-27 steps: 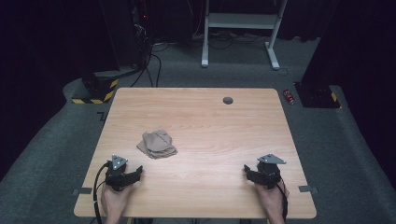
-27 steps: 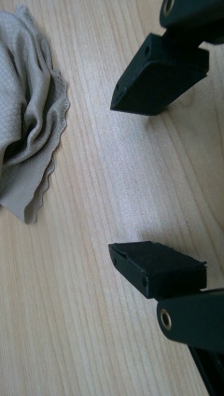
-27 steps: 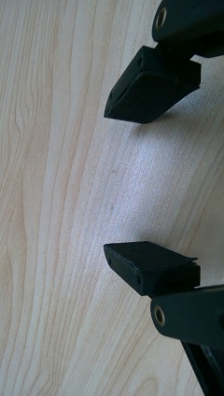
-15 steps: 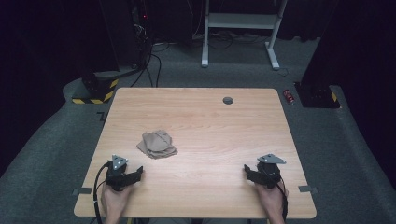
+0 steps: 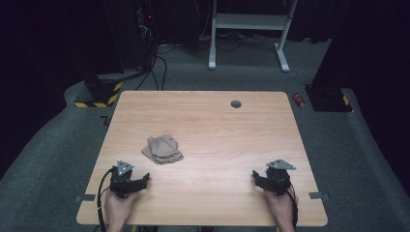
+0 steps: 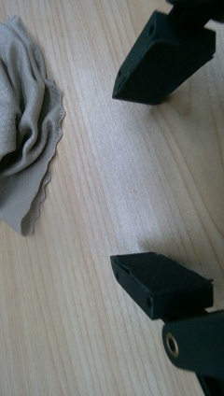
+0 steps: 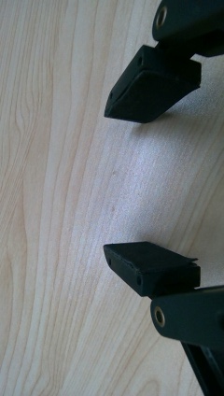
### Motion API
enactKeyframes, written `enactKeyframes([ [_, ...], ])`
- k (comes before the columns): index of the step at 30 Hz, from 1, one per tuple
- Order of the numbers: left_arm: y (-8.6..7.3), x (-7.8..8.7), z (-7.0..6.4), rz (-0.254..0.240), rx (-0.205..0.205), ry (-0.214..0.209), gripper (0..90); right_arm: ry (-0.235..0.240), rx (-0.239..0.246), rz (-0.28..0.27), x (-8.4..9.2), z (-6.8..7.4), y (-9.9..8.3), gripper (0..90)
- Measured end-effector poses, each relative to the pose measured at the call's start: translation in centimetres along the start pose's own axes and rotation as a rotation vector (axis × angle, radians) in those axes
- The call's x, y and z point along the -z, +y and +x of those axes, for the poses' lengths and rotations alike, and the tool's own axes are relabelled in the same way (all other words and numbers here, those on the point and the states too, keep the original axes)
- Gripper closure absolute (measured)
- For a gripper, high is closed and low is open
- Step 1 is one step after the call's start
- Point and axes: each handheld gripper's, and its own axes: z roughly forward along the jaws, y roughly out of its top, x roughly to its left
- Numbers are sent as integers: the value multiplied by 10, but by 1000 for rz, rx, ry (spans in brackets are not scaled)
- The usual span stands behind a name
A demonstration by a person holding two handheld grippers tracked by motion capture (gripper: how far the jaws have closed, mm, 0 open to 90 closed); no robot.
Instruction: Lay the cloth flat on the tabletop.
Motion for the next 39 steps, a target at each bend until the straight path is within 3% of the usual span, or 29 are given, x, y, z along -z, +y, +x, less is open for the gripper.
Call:
enactKeyframes([
  [7,2,-2,-1,9,-1,5,136,1,-1,1,0,0,0,289],
  [12,4,-2,-2,14,12,9,164,1,-1,1,0,0,0,289],
  [16,6,-3,-1,5,30,-20,184,1,0,1,0,0,0,288],
  [22,11,-6,-4,14,13,-31,185,2,2,0,0,0,0,288],
  [24,14,-6,-4,9,30,-52,183,2,2,1,0,0,0,288],
  [39,36,-8,-11,-31,22,-83,199,3,6,1,0,0,0,287],
])
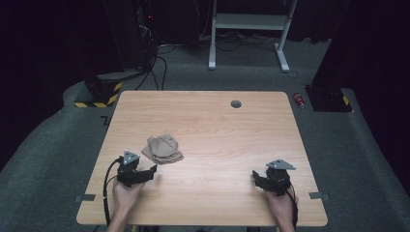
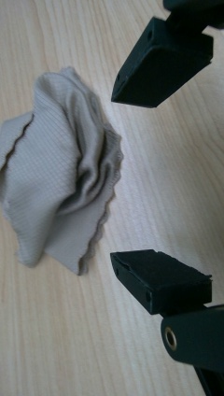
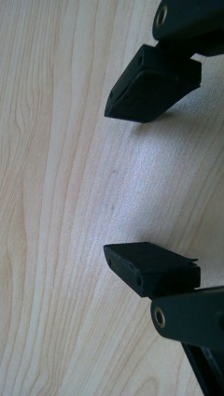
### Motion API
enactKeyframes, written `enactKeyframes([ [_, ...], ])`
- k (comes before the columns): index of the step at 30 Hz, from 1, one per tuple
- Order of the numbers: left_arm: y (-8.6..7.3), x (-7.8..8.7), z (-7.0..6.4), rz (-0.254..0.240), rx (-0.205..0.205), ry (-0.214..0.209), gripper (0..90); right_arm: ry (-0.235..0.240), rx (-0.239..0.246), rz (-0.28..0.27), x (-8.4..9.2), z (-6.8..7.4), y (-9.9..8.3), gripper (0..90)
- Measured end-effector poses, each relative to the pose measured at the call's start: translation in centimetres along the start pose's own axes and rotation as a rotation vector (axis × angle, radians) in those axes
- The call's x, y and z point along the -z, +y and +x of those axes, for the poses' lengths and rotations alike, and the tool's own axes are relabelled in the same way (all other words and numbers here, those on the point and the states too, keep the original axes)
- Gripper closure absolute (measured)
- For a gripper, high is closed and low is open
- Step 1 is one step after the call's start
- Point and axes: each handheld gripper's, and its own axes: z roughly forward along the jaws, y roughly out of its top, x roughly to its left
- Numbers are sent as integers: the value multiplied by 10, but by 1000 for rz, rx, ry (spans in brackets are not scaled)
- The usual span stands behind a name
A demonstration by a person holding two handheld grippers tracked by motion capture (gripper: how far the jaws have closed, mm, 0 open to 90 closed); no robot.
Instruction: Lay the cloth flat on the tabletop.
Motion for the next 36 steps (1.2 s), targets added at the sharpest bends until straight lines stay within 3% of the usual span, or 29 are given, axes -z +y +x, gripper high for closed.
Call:
enactKeyframes([
  [11,21,-7,-5,-1,-15,-31,216,0,1,0,0,0,0,287],
  [20,42,-25,-19,29,-64,-51,223,2,3,0,0,0,0,286],
  [30,57,-52,-28,93,-98,-14,202,2,4,0,0,0,0,286],
  [36,57,-62,-27,117,-78,3,242,2,4,0,0,0,0,286],
])
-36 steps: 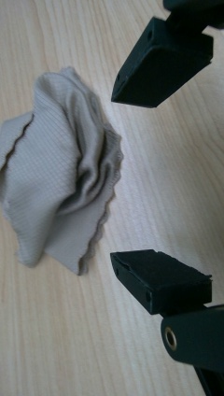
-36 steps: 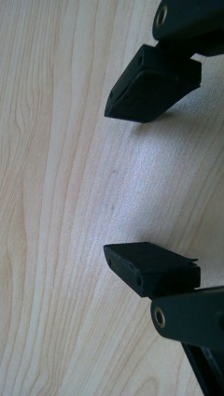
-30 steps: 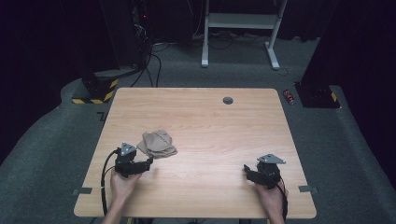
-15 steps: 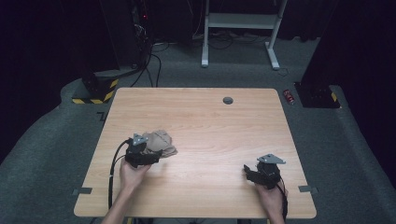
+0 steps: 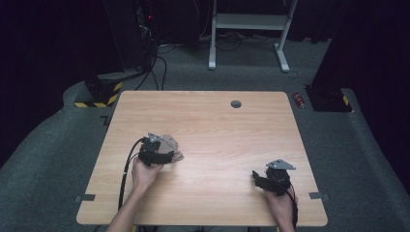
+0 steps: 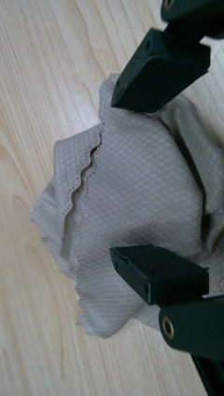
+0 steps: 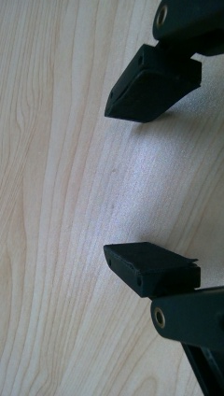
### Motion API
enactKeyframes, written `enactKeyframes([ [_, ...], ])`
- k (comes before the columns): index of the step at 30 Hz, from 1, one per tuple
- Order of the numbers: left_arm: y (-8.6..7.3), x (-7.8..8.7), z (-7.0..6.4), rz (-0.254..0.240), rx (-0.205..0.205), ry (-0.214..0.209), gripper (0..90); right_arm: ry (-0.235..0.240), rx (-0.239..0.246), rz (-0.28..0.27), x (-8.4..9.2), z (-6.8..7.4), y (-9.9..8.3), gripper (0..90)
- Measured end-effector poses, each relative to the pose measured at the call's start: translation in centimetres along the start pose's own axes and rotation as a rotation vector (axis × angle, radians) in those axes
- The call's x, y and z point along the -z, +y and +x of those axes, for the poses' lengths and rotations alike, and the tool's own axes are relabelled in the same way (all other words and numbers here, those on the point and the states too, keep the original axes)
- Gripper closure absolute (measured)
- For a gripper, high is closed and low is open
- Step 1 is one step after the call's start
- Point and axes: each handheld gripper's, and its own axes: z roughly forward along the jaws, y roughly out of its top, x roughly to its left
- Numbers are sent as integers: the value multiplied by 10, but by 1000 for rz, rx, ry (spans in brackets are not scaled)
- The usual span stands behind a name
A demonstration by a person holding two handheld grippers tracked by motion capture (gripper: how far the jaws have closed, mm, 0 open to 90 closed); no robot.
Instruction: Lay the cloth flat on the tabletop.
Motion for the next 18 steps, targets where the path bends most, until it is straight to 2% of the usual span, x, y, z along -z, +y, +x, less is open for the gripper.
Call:
enactKeyframes([
  [3,-1,-5,1,30,-6,18,293,0,0,0,0,0,0,286],
  [5,-1,-7,0,32,-9,26,324,0,0,0,0,0,0,286],
  [8,-2,-6,0,36,-29,57,421,0,0,0,0,0,0,286],
  [14,-2,-2,3,31,-40,45,722,-1,1,0,0,0,0,287],
  [16,-2,-2,1,28,-54,34,790,-1,0,0,0,0,0,287],
  [18,-2,-1,0,13,-44,1,816,-1,0,0,0,0,0,287],
])
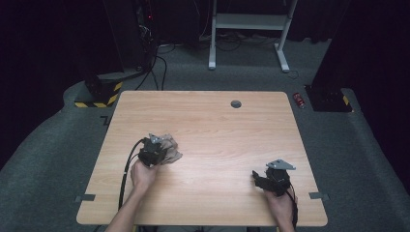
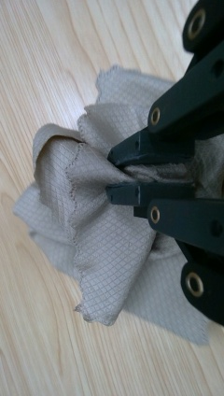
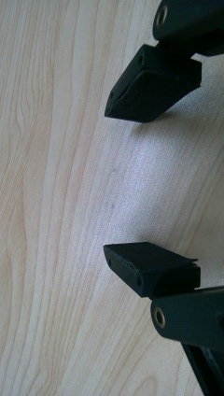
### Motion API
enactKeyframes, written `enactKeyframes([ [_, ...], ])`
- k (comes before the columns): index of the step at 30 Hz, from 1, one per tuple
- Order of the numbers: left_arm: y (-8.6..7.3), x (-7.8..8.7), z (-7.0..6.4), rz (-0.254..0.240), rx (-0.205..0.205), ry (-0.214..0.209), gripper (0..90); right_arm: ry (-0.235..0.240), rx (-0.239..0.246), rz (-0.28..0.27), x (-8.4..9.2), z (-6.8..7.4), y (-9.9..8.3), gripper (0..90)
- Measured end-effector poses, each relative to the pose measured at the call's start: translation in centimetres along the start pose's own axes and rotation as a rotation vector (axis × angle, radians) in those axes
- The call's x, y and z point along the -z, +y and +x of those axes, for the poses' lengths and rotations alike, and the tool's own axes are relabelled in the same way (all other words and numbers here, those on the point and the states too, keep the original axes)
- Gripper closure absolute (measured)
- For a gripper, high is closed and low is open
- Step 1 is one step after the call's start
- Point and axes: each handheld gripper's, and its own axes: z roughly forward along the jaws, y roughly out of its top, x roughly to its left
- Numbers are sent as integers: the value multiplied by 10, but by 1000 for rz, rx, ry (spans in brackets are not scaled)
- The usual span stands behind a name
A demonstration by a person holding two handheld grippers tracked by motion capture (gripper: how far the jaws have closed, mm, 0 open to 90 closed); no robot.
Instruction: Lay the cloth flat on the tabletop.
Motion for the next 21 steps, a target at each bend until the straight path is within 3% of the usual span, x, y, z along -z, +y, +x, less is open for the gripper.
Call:
enactKeyframes([
  [7,7,7,-15,-85,8,-123,828,0,0,0,0,0,0,287],
  [15,26,15,-36,-125,-21,-237,830,0,0,0,0,0,0,286],
  [20,39,17,-54,-137,-63,-278,828,0,0,0,0,0,0,286],
  [21,42,16,-59,-134,-85,-270,828,0,0,0,0,0,0,286],
])
